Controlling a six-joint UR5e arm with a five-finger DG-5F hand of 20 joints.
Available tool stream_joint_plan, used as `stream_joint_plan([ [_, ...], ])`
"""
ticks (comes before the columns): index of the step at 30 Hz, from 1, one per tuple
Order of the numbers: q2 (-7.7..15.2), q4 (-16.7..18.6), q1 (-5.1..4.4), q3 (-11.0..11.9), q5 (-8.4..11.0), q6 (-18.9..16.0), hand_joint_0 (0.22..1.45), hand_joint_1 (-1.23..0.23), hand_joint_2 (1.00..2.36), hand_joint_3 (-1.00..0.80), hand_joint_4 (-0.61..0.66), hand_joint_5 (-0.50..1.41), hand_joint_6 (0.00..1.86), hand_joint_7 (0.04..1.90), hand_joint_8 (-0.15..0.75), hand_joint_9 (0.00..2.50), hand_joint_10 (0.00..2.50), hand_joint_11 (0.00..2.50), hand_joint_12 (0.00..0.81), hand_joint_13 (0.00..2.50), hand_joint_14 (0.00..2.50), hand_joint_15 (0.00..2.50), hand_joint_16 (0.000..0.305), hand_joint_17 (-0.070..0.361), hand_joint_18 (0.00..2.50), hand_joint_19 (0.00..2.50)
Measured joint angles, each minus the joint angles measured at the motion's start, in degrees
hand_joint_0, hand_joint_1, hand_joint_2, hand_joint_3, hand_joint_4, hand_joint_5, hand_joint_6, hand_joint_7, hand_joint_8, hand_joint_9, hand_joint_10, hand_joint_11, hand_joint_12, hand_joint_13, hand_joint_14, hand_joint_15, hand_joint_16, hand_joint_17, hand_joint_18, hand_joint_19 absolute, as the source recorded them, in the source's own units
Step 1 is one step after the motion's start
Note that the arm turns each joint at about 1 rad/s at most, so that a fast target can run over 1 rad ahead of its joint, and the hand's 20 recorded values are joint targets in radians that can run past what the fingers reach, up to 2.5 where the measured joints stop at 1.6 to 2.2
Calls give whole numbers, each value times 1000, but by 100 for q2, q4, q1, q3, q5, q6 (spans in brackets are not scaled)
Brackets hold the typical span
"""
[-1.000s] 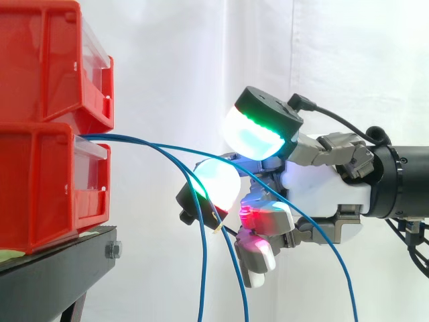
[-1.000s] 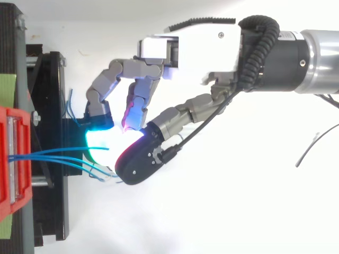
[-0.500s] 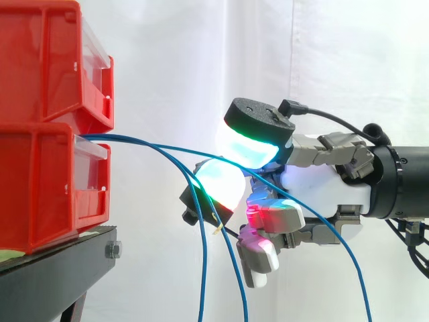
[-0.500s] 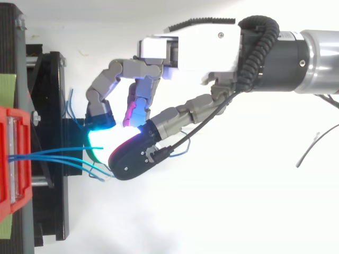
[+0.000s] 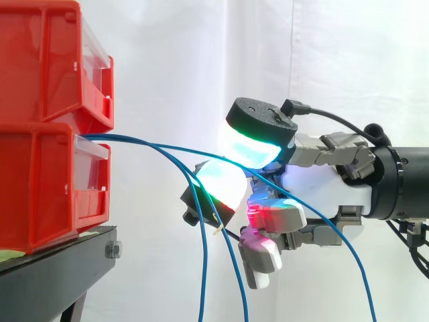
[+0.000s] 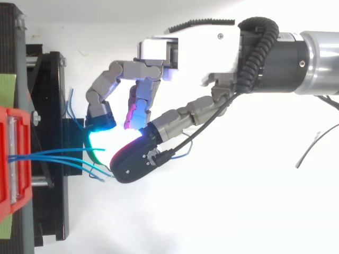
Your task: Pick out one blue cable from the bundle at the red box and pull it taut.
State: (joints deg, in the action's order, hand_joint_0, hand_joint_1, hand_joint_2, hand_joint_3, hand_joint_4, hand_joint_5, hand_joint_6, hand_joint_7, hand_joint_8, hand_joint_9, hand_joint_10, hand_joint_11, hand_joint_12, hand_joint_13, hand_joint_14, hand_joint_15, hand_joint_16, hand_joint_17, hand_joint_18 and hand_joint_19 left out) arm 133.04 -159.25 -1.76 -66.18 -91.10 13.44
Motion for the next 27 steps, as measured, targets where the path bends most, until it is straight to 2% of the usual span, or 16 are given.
stream_joint_plan([
  [3,1,0,0,0,3,-5,541,-576,1000,-500,122,-167,867,904,308,1324,24,996,402,1162,27,770,55,125,921,722],
  [8,1,-1,0,0,4,-8,505,-542,1000,-500,135,-169,861,887,327,1309,23,974,419,1162,26,762,59,133,930,720],
  [11,2,-1,0,0,8,-7,500,-612,1000,-500,134,-170,861,880,328,1304,24,974,419,1162,26,759,60,134,932,719],
  [15,1,-1,0,0,12,-8,590,-695,1000,-500,114,-170,876,926,305,1308,26,991,388,1153,27,775,55,123,910,723],
  [22,0,-1,0,0,13,-8,637,-751,1024,-215,51,-163,932,986,302,1331,25,1005,387,1165,28,774,54,120,924,716],
  [27,1,-1,-3,0,14,-8,636,-755,1027,-164,39,-155,938,999,309,1344,26,1015,387,1166,28,777,53,120,926,724],
])
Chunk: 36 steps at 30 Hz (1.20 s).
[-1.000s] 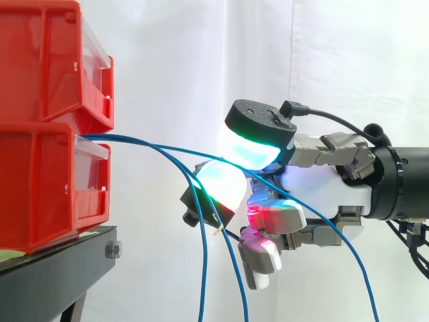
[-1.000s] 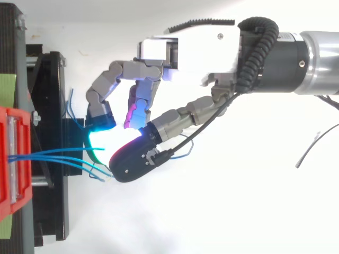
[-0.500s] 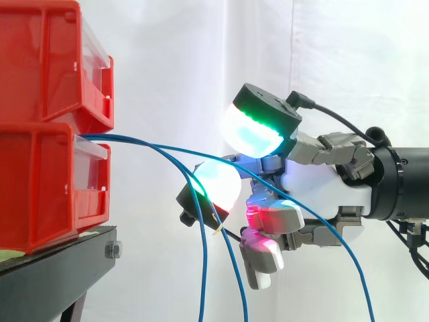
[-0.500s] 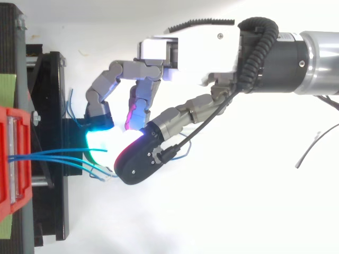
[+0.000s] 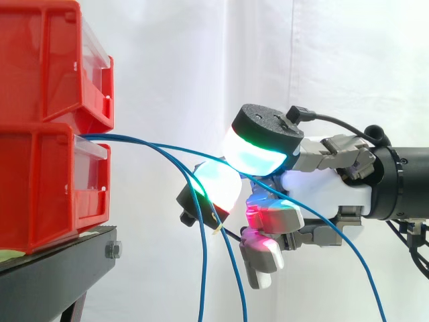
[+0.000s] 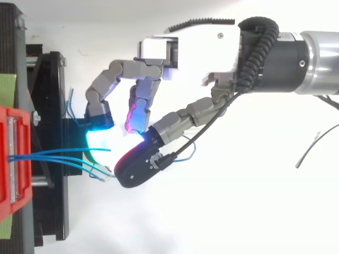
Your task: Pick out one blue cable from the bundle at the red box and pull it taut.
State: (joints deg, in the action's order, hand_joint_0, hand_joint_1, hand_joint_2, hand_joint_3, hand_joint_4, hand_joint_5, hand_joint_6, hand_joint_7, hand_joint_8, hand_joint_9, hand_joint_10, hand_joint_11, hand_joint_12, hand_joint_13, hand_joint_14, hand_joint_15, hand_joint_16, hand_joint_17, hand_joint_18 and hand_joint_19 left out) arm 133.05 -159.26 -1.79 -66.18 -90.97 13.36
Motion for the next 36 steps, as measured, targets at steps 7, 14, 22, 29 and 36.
stream_joint_plan([
  [7,-4,0,0,0,0,-2,641,-757,1028,-144,39,-152,939,1026,310,1345,26,1013,389,1163,30,772,53,120,930,716],
  [14,-6,-106,1,15,57,-155,643,-760,1027,-136,59,-148,941,1016,350,1289,28,872,393,1111,26,692,53,119,924,692],
  [22,-5,-220,0,39,29,-491,644,-762,1027,-140,67,-146,941,1012,393,1209,24,678,386,1091,23,646,53,119,925,674],
  [29,-4,-213,0,42,-94,-949,645,-763,1027,-144,69,-145,940,1013,406,1185,24,623,390,1084,25,643,53,119,919,683],
  [36,-4,-225,-1,44,-158,-1210,650,-761,1026,-154,68,-147,940,1018,399,1189,23,654,390,1080,26,647,53,119,915,674],
])
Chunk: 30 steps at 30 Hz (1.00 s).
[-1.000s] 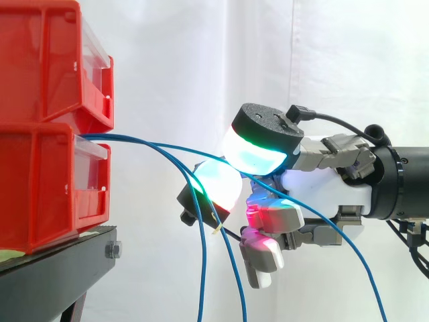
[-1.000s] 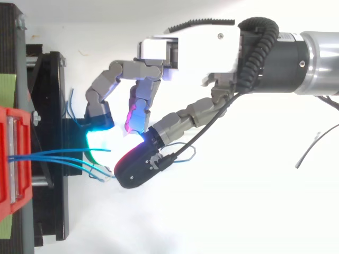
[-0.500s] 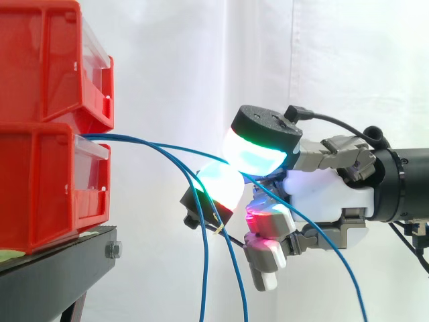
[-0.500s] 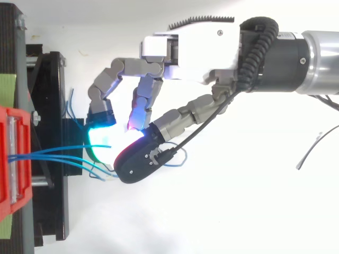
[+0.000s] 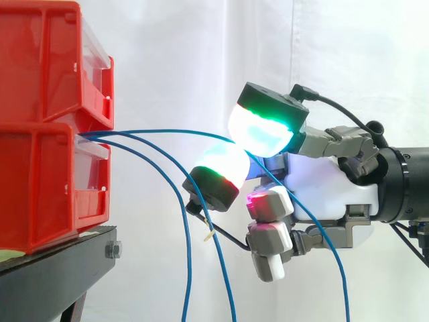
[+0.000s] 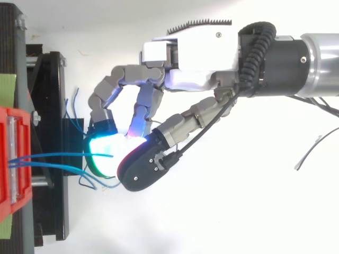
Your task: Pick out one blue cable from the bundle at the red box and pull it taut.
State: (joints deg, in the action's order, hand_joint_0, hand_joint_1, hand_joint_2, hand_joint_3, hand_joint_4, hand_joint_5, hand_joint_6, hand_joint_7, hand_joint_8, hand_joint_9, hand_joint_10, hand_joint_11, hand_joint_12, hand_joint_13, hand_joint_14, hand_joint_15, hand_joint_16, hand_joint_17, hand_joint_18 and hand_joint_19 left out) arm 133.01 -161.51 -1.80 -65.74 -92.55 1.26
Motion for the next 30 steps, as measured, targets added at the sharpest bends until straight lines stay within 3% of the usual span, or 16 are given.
stream_joint_plan([
  [3,1,-6,0,0,-25,-44,655,-758,1025,-163,66,-149,941,1008,414,1181,22,603,378,1081,22,614,50,113,900,620],
  [7,2,-10,0,-3,-80,-111,660,-756,1025,-170,62,-149,942,993,476,1112,10,272,343,1026,17,434,43,98,874,520],
  [14,2,-26,26,-8,-216,-221,660,-755,1025,-177,64,-151,939,999,513,1028,0,0,342,1010,15,348,41,93,848,460],
  [18,0,-90,43,-8,-326,-239,658,-751,1024,-186,71,-153,937,999,540,1126,0,0,351,1024,16,366,43,96,848,473],
  [25,0,-122,61,-9,-384,-248,658,-729,1024,-208,67,-162,942,975,511,1448,19,540,359,1048,20,472,42,96,837,512],
  [30,0,-118,64,-9,-387,-249,660,-713,1023,-222,71,-166,945,959,514,1477,20,573,363,1051,19,484,43,97,840,522],
])
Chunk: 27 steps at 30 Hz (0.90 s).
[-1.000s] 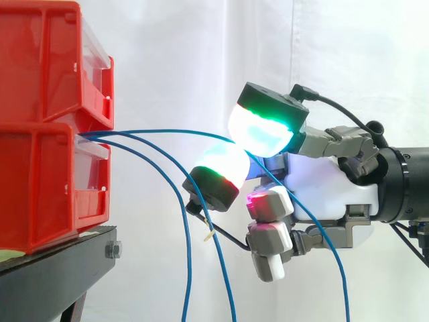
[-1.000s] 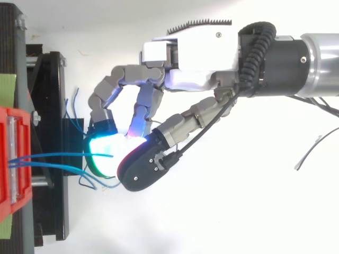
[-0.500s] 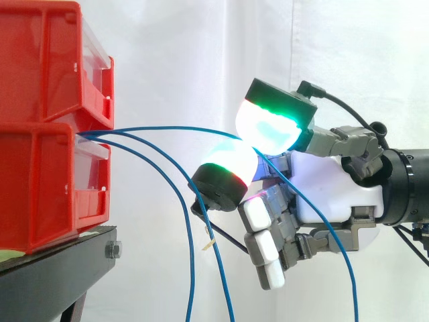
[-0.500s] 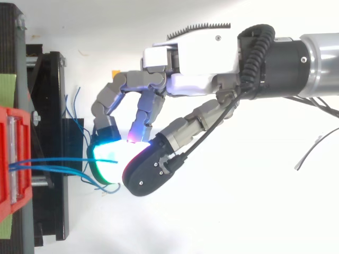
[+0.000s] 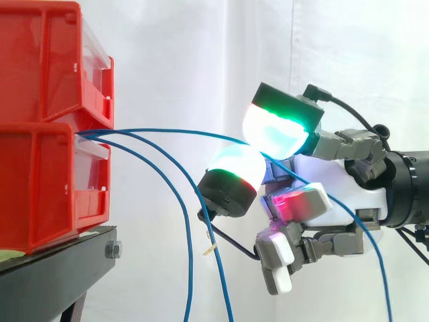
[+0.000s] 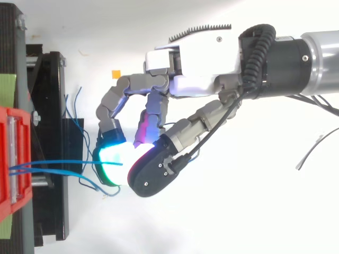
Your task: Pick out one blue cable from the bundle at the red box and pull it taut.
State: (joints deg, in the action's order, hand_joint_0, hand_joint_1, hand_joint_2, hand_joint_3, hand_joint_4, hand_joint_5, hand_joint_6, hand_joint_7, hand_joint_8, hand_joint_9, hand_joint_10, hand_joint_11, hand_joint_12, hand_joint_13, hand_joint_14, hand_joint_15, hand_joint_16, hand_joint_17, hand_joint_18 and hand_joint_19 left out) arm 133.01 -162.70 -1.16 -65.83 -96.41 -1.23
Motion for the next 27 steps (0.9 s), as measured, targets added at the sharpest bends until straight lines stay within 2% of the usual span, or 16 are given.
stream_joint_plan([
  [3,0,1,1,0,0,-5,660,-711,1023,-227,73,-167,946,955,505,1483,23,604,361,1052,20,493,44,99,840,530],
  [9,2,6,4,-1,-1,-22,663,-705,1023,-234,66,-172,950,939,470,1559,28,875,373,1068,20,545,45,101,842,550],
  [18,4,18,9,-4,10,-34,669,-693,1022,-245,50,-179,956,922,410,1548,29,1066,386,1114,25,627,45,101,841,567],
  [22,5,24,10,-4,16,-35,673,-689,1022,-250,48,-182,958,914,393,1543,29,1097,383,1166,27,743,45,102,849,585],
  [27,5,27,10,-3,17,-35,677,-684,1022,-255,45,-185,961,903,373,1563,23,1346,360,1351,28,1111,46,103,897,668],
])
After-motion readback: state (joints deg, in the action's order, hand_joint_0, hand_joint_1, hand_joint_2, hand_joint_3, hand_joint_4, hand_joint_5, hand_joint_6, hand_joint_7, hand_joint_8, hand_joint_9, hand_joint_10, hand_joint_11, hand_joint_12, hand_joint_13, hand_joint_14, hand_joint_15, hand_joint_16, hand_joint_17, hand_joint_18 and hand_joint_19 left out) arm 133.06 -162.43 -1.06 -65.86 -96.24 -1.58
